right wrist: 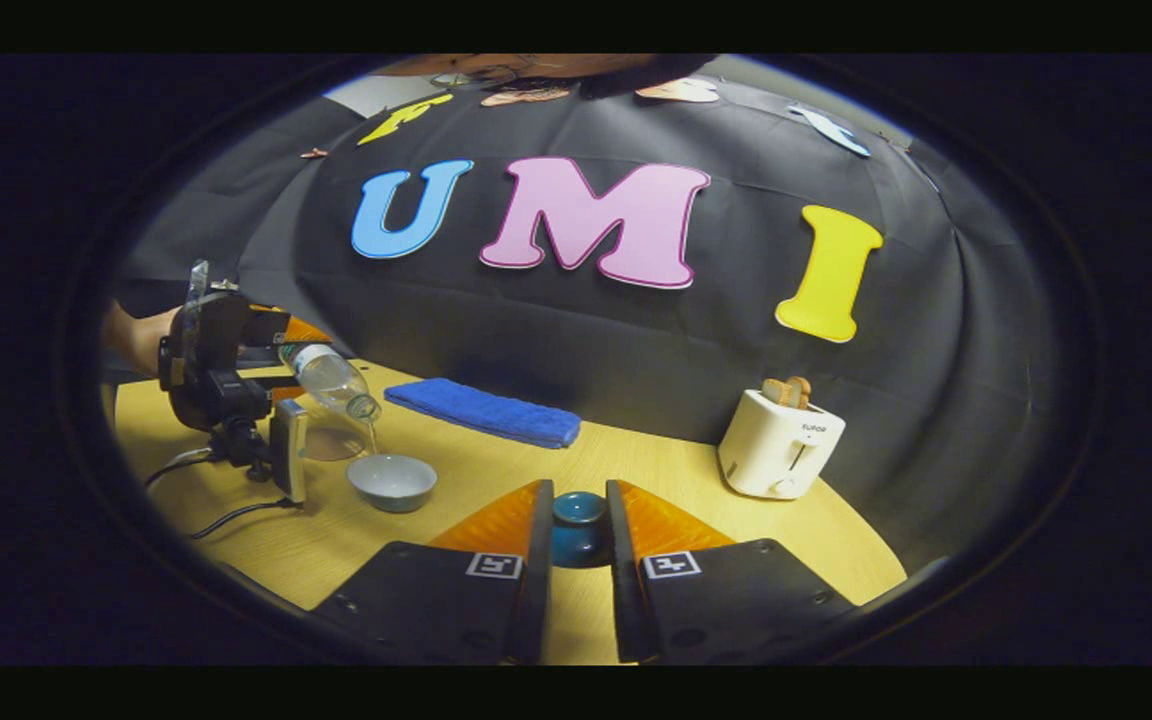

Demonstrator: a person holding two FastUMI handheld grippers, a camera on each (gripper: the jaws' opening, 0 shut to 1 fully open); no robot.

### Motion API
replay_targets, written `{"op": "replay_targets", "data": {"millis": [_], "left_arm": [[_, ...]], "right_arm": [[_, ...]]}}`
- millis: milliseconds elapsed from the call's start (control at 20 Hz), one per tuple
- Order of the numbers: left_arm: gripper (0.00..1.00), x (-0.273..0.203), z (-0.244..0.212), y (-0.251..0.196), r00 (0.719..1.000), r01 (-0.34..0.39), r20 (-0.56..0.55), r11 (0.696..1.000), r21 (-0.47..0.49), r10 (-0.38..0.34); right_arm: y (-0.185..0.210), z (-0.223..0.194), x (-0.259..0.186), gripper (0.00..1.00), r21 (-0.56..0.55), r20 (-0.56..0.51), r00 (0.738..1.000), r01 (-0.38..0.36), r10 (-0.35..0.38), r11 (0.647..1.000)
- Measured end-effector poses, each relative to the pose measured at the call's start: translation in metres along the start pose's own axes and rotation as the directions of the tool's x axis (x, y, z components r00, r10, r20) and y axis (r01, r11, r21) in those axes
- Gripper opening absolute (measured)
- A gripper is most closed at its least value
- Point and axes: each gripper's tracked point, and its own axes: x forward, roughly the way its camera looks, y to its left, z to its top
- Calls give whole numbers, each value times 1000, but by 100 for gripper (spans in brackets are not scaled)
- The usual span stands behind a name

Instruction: Open the teacup lid with one hand, grasp the water bottle and pour water into the teacup with the other hand; after pouring, place the water bottle on the coaster and then close the teacup lid.

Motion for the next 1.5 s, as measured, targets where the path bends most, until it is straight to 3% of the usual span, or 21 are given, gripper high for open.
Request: {"op": "replay_targets", "data": {"millis": [50,100,150,250,300,550,600,750,800,850,1200,1250,1350,1500], "left_arm": [[74,0,0,0,1000,-2,0,1000,3,2],[74,0,0,1,1000,-3,1,1000,6,3],[74,0,0,1,1000,-4,2,1000,8,4],[74,0,0,3,1000,-12,5,1000,17,12],[74,0,0,4,1000,-18,9,1000,22,17],[74,3,1,7,999,-37,19,999,34,37],[74,3,0,9,999,-47,20,998,40,46],[73,4,1,14,997,-69,29,995,67,67],[74,5,1,16,996,-80,35,994,78,77],[74,6,2,17,996,-88,40,992,91,84],[73,14,0,35,990,-131,70,982,137,122],[74,15,1,36,989,-138,74,980,145,128],[74,16,3,41,987,-152,86,975,162,139],[74,17,2,46,984,-164,102,971,171,148]], "right_arm": [[0,0,-1,24,-1,0,1000,1,-1,1000],[0,1,-1,29,-2,1,1000,2,-2,1000],[0,1,-1,24,-3,0,1000,3,-3,1000],[0,0,0,34,-4,0,1000,4,-4,1000],[0,0,-1,24,-5,0,1000,3,-3,1000],[-2,1,-2,34,-19,3,1000,14,-14,1000],[-2,1,-3,29,-22,3,1000,16,-15,1000],[-4,3,-3,29,-24,7,1000,20,-20,1000],[-4,2,-3,34,-25,9,1000,21,-21,999],[-5,3,-4,29,-25,9,1000,21,-21,999],[-10,4,-4,29,-30,15,999,28,-28,999],[-11,4,-4,34,-30,17,999,31,-30,999],[-13,4,-4,29,-28,18,999,34,-34,999],[-15,6,-3,29,-32,22,999,37,-36,999]]}}
